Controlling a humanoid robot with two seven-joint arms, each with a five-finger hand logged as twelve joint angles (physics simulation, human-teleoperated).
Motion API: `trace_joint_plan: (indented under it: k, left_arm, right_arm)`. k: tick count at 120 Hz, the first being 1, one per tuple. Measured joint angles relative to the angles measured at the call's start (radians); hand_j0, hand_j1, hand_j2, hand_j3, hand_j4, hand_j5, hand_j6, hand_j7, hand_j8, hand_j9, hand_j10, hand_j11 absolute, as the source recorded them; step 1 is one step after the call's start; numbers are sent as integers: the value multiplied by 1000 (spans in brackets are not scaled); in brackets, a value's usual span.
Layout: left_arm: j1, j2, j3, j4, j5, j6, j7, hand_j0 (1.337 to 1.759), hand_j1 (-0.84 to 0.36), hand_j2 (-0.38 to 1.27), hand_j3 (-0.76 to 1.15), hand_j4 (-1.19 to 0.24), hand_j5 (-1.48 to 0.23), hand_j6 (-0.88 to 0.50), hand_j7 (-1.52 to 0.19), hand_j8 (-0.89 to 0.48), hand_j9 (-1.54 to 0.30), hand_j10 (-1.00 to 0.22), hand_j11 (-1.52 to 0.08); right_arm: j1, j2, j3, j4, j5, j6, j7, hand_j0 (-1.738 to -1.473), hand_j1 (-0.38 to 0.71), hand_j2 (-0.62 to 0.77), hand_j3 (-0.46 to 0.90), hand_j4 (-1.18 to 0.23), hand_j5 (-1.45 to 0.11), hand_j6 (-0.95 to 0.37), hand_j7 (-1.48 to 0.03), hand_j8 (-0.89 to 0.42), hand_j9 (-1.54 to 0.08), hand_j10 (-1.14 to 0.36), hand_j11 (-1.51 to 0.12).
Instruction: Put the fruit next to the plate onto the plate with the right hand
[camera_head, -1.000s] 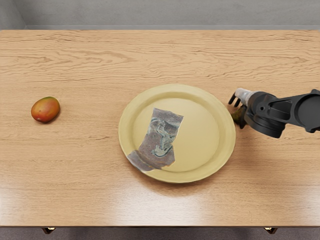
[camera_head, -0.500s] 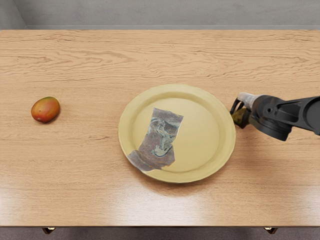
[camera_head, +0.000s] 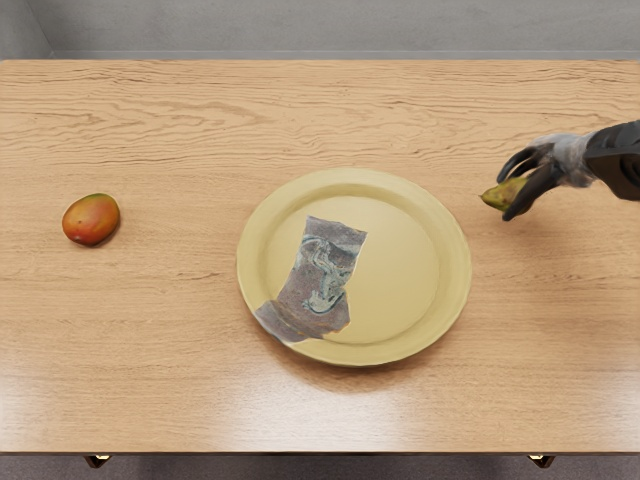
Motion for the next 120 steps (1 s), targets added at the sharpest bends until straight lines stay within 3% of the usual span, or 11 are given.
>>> trace_joint_plan:
  k: [9,20,46,56,64,77,82,98,120]
  left_arm:
    - [0,0,0,0,0,0,0,1658,346,1,0,-2,-4,-2,-4,-2,-4,-2,-4]
    - [0,0,0,0,0,0,0,1658,346,1,0,-2,-4,-2,-4,-2,-4,-2,-4]
    - [0,0,0,0,0,0,0,1658,346,1,0,-2,-4,-2,-3,-2,-3,-2,-4]
    - [0,0,0,0,0,0,0,1658,346,1,0,-2,-3,-2,-3,-2,-3,-2,-4]
    - [0,0,0,0,0,0,0,1658,346,1,0,-2,-3,-2,-3,-2,-3,-2,-3]
    - [0,0,0,0,0,0,0,1658,346,1,0,-2,-3,-2,-3,-2,-3,-2,-3]
    - [0,0,0,0,0,0,0,1658,346,0,0,-2,-3,-2,-3,-2,-3,-2,-3]
    - [0,0,0,0,0,0,0,1658,346,0,0,-2,-3,-2,-3,-2,-3,-2,-3]
    - [0,0,0,0,0,0,0,1658,346,0,0,-2,-3,-2,-3,-2,-3,-2,-3]
  right_arm:
    - [-13,-46,91,8,100,185,0,-1652,270,285,2,-794,-1237,-425,-1111,-284,-1187,-501,-1243]
    - [-24,-50,142,50,158,292,0,-1652,255,278,2,-800,-1246,-421,-1120,-287,-1197,-508,-1242]
    - [-30,149,176,52,167,312,0,-1654,203,205,5,-800,-1276,-441,-1129,-312,-1239,-534,-1280]
    - [-29,188,179,34,157,306,0,-1656,213,261,3,-798,-1284,-418,-1131,-304,-1258,-557,-1304]
    - [-28,201,180,24,151,301,0,-1655,205,217,3,-799,-1276,-416,-1128,-303,-1252,-564,-1299]
    - [-28,205,179,23,109,249,0,-1656,14,125,0,-515,-814,-288,-724,-217,-801,-382,-830]
    - [-27,199,179,29,101,247,-1,-1657,-49,101,0,-421,-668,-236,-594,-178,-658,-222,-680]
    - [-27,80,207,103,140,308,-1,-1657,-185,51,0,-228,-355,-131,-318,-101,-350,-125,-363]
    - [-47,-293,240,166,320,426,-1,-1658,-272,19,0,-102,-156,-63,-141,-51,-154,-60,-160]
